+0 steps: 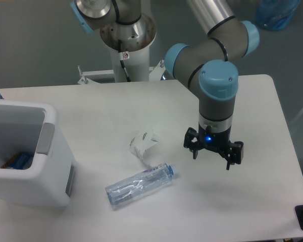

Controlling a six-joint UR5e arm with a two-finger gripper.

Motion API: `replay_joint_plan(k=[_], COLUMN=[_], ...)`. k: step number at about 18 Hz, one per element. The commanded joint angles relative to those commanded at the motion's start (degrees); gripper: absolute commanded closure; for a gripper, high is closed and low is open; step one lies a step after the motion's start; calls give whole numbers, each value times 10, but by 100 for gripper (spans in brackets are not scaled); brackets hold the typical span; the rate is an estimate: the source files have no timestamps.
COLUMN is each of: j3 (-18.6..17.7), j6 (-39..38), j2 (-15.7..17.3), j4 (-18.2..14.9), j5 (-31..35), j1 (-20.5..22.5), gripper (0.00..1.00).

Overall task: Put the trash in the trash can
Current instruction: 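Move the gripper over the crumpled white paper and lower it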

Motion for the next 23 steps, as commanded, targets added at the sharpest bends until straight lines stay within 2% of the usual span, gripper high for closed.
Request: replay_joint_plan(k=[3,7,9,13,15,19,20,23], j3=[-18,-72,-91,-112,-134,-197,-199,-206], j6=[-2,-11,-42,-78,-80,-74,-76,-99], j2=[11,40,43,41,45,80,76,40], j4=[0,3,10,19,18,17,17,23], j5=[9,16,18,18,18,18,24,110], j1=[-2,-21,-23,-64,-84,-102,-114,-172], gripper=[0,0,0,0,0,0,0,0])
